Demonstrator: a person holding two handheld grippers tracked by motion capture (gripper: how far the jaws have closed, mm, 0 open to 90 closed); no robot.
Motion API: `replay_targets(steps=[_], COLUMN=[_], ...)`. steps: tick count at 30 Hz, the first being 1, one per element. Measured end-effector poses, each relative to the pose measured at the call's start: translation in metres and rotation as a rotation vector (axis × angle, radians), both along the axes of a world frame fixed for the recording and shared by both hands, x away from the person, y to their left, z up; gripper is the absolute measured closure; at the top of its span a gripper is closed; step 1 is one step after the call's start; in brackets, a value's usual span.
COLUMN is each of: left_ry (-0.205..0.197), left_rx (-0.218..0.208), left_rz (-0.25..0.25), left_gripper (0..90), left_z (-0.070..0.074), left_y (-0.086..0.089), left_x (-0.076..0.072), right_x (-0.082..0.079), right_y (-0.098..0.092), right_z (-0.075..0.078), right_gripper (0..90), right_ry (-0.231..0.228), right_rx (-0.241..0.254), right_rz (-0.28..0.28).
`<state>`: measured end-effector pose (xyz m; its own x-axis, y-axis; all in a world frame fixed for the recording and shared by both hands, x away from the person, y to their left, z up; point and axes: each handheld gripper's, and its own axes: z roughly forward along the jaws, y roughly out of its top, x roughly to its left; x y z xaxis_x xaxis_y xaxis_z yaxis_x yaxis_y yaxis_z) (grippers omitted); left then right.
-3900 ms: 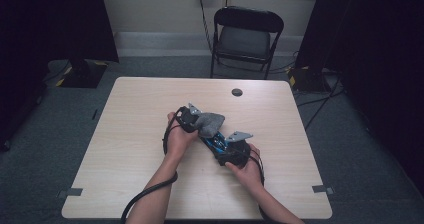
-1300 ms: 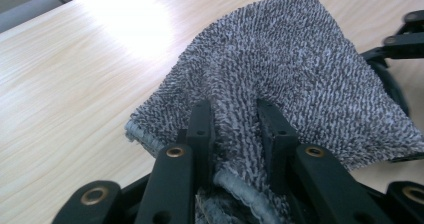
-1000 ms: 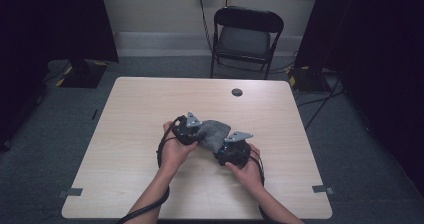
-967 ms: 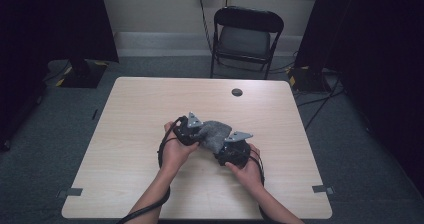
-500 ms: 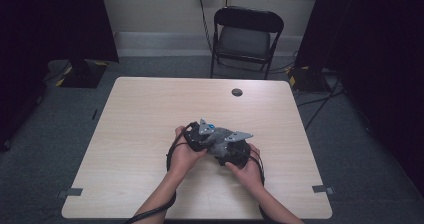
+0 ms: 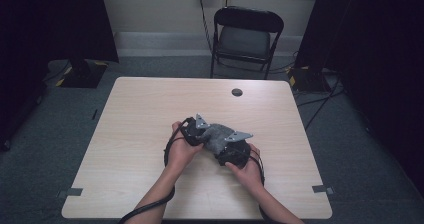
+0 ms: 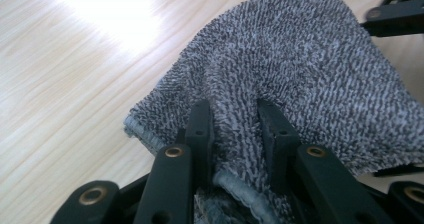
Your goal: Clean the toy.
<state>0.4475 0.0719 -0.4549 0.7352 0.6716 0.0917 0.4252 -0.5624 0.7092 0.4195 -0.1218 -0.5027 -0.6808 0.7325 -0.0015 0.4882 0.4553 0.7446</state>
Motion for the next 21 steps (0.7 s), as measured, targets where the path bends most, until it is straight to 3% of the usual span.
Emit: replay_targets(steps=[21], left_ry=[0.02], left_rx=[0.027], left_rz=[0.095], left_gripper=[70.9], left_z=[-0.002], left_y=[0.021], left_x=[0.028], right_x=[0.0], right_y=[0.0], right_z=[0.0], right_gripper=[24.0], right_ry=[0.0], right_rx=[-0.001], right_rz=[0.0])
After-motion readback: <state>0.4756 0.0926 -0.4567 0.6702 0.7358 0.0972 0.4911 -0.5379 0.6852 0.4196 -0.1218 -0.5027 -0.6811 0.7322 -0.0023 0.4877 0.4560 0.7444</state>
